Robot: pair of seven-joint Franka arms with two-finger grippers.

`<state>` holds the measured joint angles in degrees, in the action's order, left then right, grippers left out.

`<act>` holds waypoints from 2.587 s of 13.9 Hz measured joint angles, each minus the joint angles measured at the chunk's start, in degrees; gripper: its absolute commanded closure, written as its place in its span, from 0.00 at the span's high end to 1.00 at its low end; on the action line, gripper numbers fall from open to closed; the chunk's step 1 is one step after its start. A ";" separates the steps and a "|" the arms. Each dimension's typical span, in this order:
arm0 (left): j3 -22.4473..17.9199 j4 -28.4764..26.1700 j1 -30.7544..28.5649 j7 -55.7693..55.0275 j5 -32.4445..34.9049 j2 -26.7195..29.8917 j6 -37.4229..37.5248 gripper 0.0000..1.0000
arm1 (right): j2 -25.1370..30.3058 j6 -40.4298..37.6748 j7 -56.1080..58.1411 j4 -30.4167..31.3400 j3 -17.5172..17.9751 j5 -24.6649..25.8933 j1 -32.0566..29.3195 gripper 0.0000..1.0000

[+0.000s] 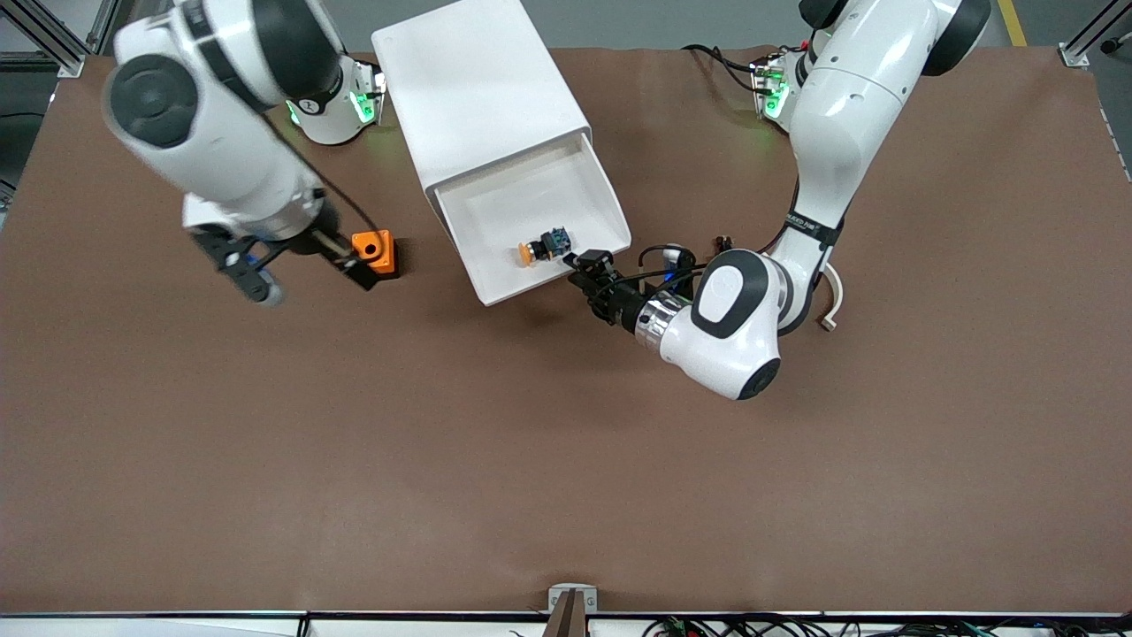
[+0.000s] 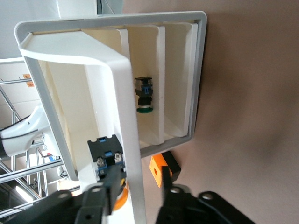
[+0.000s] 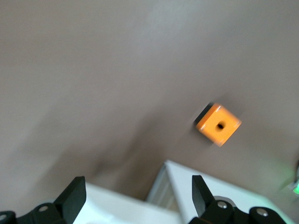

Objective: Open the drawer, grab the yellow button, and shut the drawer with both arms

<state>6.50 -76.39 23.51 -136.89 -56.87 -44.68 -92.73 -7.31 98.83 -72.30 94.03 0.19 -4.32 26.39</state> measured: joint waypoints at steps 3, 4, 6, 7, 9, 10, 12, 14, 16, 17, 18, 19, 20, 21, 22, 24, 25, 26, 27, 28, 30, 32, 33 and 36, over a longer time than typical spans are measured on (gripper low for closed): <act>-0.11 0.91 -1.78 0.42 3.35 0.00 0.02 1.00 | -1.36 5.36 -14.33 0.41 0.00 -0.02 8.17 1.00; -0.12 1.60 -2.45 0.49 6.25 0.02 0.06 1.00 | -2.32 7.05 -18.08 0.47 -0.03 -0.01 9.98 1.00; -0.40 2.95 -3.38 1.27 14.21 0.07 0.11 1.00 | -4.78 10.03 -24.12 0.61 -0.10 0.03 12.70 1.00; -0.81 3.85 -3.48 3.62 18.89 0.15 0.11 1.00 | -6.14 11.42 -26.72 0.67 -0.14 0.19 13.83 1.00; -1.03 5.87 -3.48 10.28 27.49 0.52 0.05 1.00 | -8.79 13.58 -31.58 0.73 -0.19 1.10 15.91 1.00; -1.03 6.69 -3.46 14.35 30.14 0.93 -0.14 1.00 | -10.03 14.22 -33.67 0.74 -0.21 1.42 17.07 1.00; -1.18 7.62 -3.46 23.41 33.93 2.01 -0.64 1.00 | -11.89 15.47 -37.11 0.73 -0.21 1.96 19.16 1.00; -1.18 7.74 -3.20 32.82 38.60 3.37 -0.71 1.00 | -12.74 15.92 -38.92 0.68 -0.23 2.15 20.31 1.00; -1.12 7.77 -2.70 41.77 42.74 4.49 -0.85 1.00 | -12.82 15.96 -39.20 0.63 -0.24 2.15 20.52 0.98; -1.06 7.79 -2.43 47.11 44.62 4.96 -1.05 1.00 | -12.83 15.96 -39.21 0.49 -0.28 2.14 20.52 0.85; -0.99 7.79 -2.09 52.46 46.19 5.38 -1.30 1.00 | -12.82 15.96 -39.24 0.32 -0.33 2.14 20.52 0.70; -0.94 7.79 -1.61 57.13 47.52 5.71 -1.81 1.00 | -12.83 15.96 -39.24 0.23 -0.35 2.14 20.52 0.61; -0.92 7.78 -0.94 60.66 48.67 5.92 -2.43 1.00 | -12.83 15.97 -39.24 0.22 -0.35 2.13 20.53 0.49; -0.80 7.77 -0.17 62.77 49.48 6.07 -3.15 1.00 | -12.84 16.00 -39.24 0.21 -0.35 2.13 20.58 0.41; -0.49 7.70 0.74 64.00 50.23 6.20 -4.38 1.00 | -12.88 16.00 -39.24 0.22 -0.34 2.14 20.70 0.26; 0.58 7.25 2.99 64.62 52.18 6.35 -7.62 1.00 | -13.10 16.02 -39.25 0.22 -0.34 2.14 21.02 0.00; 0.88 6.85 4.25 64.62 52.84 6.36 -9.25 1.00 | -13.18 16.07 -39.25 0.17 -0.35 2.15 21.14 0.00; 0.96 6.21 5.41 64.62 53.11 6.36 -11.12 1.00 | -13.18 16.07 -39.24 0.09 -0.36 2.15 21.16 0.00; 1.04 5.42 6.45 64.63 53.17 6.35 -13.10 1.00 | -13.20 16.06 -39.24 -0.10 -0.39 2.14 21.17 0.00; 1.13 4.65 7.37 64.64 53.17 6.35 -14.69 1.00 | -13.26 16.07 -39.23 -0.46 -0.54 2.14 21.15 0.00; 1.30 3.54 8.97 64.64 53.17 6.36 -16.12 1.00 | -13.35 15.79 -37.57 -1.70 -1.12 2.14 20.62 0.00; 1.49 2.42 10.30 64.63 53.17 6.80 -16.43 1.00 | -13.33 12.19 -31.22 -3.67 -1.57 2.17 18.85 0.00; 1.82 1.56 10.77 64.63 53.18 7.42 -16.54 1.00 | -13.18 9.35 -26.09 -4.79 -1.72 2.24 17.51 0.00; 4.35 -2.48 11.07 64.07 53.17 10.18 -18.60 1.00 | -11.32 2.40 -5.47 -6.53 -2.90 2.53 11.39 0.00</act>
<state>10.85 -78.87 34.58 -72.81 -3.69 -34.50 -111.32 -18.63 101.23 -77.77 87.49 -2.70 -1.79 37.78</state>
